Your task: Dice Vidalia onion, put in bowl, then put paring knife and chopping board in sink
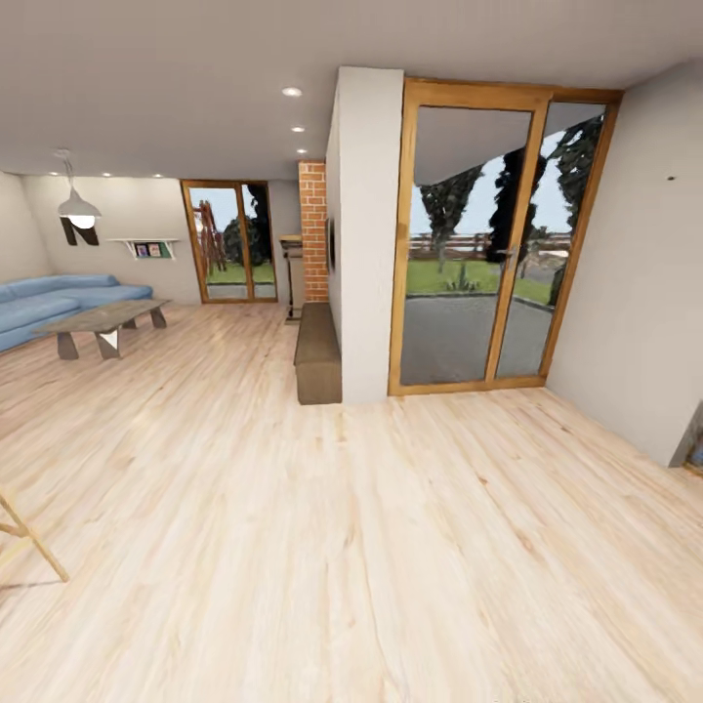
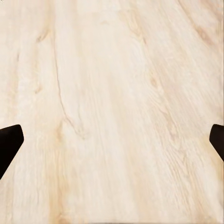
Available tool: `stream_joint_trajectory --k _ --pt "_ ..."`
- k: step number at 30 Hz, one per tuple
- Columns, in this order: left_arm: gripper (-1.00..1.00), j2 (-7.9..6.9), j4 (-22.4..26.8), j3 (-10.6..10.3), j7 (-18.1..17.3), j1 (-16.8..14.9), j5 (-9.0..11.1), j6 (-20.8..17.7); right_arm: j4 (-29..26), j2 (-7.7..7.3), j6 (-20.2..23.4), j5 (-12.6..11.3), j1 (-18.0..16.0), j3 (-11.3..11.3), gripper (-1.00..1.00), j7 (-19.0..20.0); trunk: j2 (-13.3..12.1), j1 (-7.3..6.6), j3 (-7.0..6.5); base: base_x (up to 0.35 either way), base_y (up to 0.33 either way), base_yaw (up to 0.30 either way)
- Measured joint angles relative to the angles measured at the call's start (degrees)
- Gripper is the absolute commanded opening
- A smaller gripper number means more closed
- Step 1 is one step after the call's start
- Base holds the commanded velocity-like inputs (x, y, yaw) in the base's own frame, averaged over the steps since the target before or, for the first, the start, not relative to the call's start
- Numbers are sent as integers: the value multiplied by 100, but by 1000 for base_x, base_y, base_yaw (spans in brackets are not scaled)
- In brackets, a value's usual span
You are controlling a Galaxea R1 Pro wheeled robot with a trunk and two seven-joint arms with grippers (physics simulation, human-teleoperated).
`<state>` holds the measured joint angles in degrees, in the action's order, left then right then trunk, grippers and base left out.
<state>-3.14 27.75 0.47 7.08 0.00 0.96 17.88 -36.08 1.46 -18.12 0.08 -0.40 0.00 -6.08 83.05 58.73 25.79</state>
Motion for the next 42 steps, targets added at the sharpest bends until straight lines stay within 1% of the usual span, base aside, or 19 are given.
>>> stream_joint_trajectory --k 13,17,20,33,42 --pt "100 -2 -8 0 0 0 0 0 0 -3 0 -1 0 0 100 0 0 0 0 0 0 -281" --pt "100 1 -90 -1 1 0 -6 3 0 -5 0 0 0 -1 100 0 0 0 0 0 -20 -281" --pt "100 6 -159 -4 2 0 -13 7 6 -3 0 0 0 0 100 -2 0 0 0 0 -169 -281" --pt "100 6 -175 -5 0 0 -16 8 8 -1 0 -2 0 0 100 -2 0 0 0 0 -241 -281" --pt "100 7 -173 -1 1 0 -16 9 9 -3 0 0 0 0 100 0 0 0 0 0 -43 -281"
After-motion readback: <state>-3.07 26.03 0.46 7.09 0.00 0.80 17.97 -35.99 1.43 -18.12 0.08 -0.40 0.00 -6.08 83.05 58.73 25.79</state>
